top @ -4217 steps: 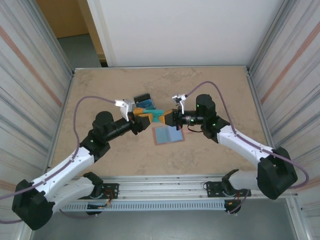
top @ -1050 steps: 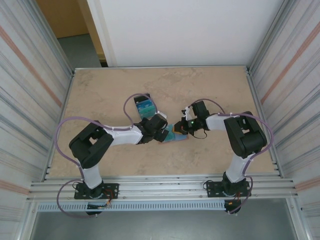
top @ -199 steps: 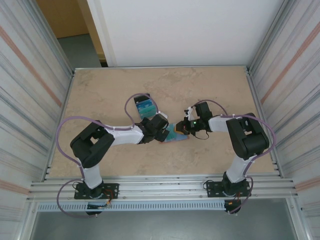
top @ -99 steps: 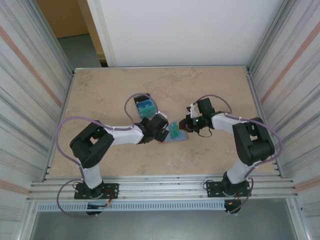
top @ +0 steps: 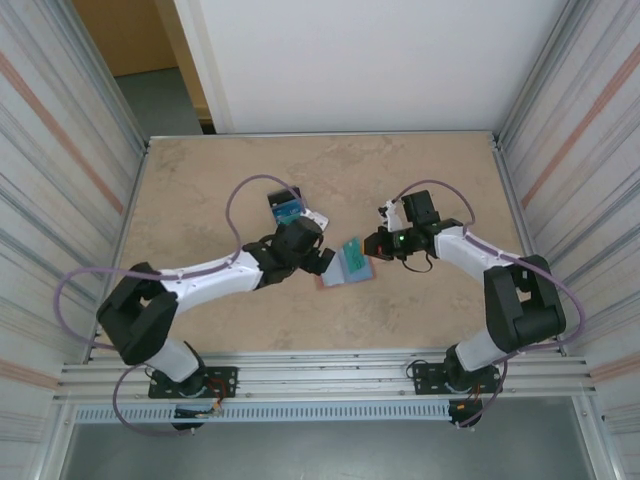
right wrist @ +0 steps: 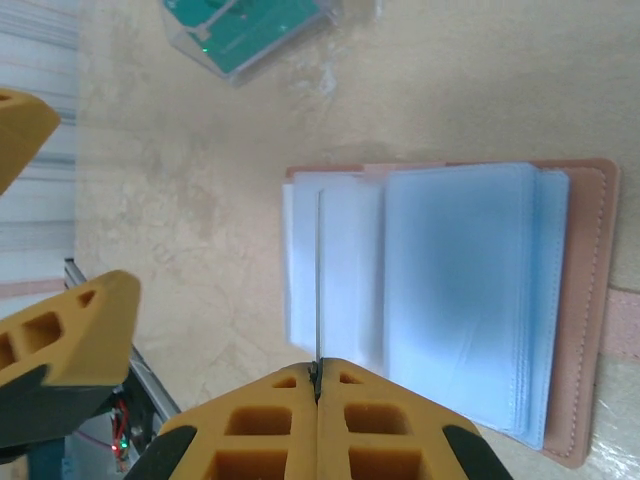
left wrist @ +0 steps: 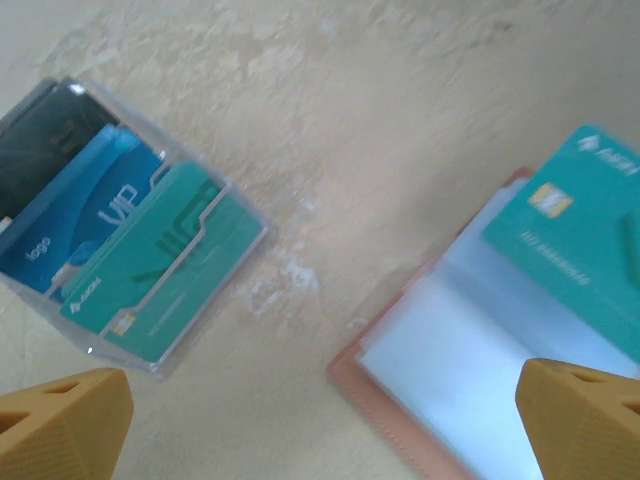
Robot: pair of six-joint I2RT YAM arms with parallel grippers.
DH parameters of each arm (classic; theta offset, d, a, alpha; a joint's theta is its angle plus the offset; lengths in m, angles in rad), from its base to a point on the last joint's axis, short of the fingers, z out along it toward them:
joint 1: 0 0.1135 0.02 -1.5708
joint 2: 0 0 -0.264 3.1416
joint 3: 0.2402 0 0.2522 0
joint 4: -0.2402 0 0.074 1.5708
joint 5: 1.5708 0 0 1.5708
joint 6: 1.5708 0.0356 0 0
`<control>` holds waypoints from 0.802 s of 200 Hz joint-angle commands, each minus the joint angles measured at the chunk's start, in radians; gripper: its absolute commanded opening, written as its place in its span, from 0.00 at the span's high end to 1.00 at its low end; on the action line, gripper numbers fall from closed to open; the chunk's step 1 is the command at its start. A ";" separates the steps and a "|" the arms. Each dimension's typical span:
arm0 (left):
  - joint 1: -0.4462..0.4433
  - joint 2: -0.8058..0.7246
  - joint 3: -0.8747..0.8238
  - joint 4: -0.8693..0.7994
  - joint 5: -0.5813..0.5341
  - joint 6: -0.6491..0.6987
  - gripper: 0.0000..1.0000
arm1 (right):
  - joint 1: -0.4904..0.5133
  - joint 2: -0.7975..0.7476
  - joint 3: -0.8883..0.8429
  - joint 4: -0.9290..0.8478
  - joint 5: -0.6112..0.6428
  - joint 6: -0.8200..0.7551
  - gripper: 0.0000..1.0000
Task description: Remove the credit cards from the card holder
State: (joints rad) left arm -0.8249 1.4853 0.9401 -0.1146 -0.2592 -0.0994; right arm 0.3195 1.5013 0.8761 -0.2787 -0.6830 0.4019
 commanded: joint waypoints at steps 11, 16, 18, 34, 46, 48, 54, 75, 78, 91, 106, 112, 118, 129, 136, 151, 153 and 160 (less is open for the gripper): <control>0.088 -0.089 -0.007 0.017 0.395 0.080 0.08 | 0.026 -0.058 0.057 -0.049 -0.085 -0.099 1.00; 0.104 -0.095 -0.004 0.016 0.447 0.084 0.10 | 0.029 -0.063 0.061 -0.047 -0.105 -0.107 1.00; 0.108 -0.096 -0.003 0.015 0.463 0.087 0.10 | 0.029 -0.064 0.062 -0.047 -0.112 -0.110 1.00; 0.159 -0.101 0.002 0.013 0.577 0.101 0.17 | 0.039 -0.081 0.074 -0.047 -0.162 -0.136 1.00; 0.195 -0.099 0.010 0.004 0.654 0.110 0.21 | 0.044 -0.090 0.082 -0.054 -0.194 -0.156 1.00; 0.202 -0.097 0.011 0.002 0.669 0.109 0.22 | 0.045 -0.091 0.084 -0.056 -0.200 -0.160 1.00; 0.218 -0.093 0.015 -0.001 0.710 0.110 0.23 | 0.047 -0.094 0.091 -0.066 -0.223 -0.174 1.00; 0.260 -0.081 0.024 -0.005 0.843 0.125 0.25 | 0.064 -0.108 0.107 -0.091 -0.281 -0.227 1.00; 0.262 -0.079 0.027 -0.009 0.853 0.132 0.25 | 0.068 -0.112 0.109 -0.094 -0.288 -0.235 1.00; 0.262 -0.073 0.045 -0.041 0.891 0.162 0.25 | 0.079 -0.123 0.118 -0.110 -0.303 -0.261 1.00; 0.262 -0.071 0.055 -0.054 0.938 0.177 0.25 | 0.089 -0.132 0.129 -0.127 -0.329 -0.282 1.00; 0.262 -0.072 0.055 -0.051 0.964 0.180 0.25 | 0.092 -0.135 0.132 -0.131 -0.336 -0.283 1.00; 0.262 -0.072 0.056 -0.049 0.986 0.182 0.25 | 0.093 -0.136 0.136 -0.135 -0.345 -0.286 1.00; 0.262 -0.070 0.056 -0.050 1.015 0.185 0.25 | 0.096 -0.140 0.136 -0.133 -0.358 -0.288 1.00; 0.262 -0.069 0.057 -0.049 1.026 0.184 0.26 | 0.097 -0.142 0.139 -0.131 -0.359 -0.289 1.00; 0.262 -0.065 0.056 -0.050 1.050 0.189 0.27 | 0.098 -0.144 0.142 -0.134 -0.362 -0.293 1.00; 0.260 -0.066 0.057 -0.051 1.053 0.190 0.28 | 0.098 -0.144 0.144 -0.135 -0.363 -0.293 1.00; 0.260 -0.064 0.057 -0.050 1.065 0.190 0.32 | 0.098 -0.144 0.145 -0.137 -0.364 -0.296 1.00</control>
State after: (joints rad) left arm -0.5629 1.4155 0.9668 -0.1471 0.6991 0.0586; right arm 0.4126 1.3861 0.9890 -0.3855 -1.0023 0.1448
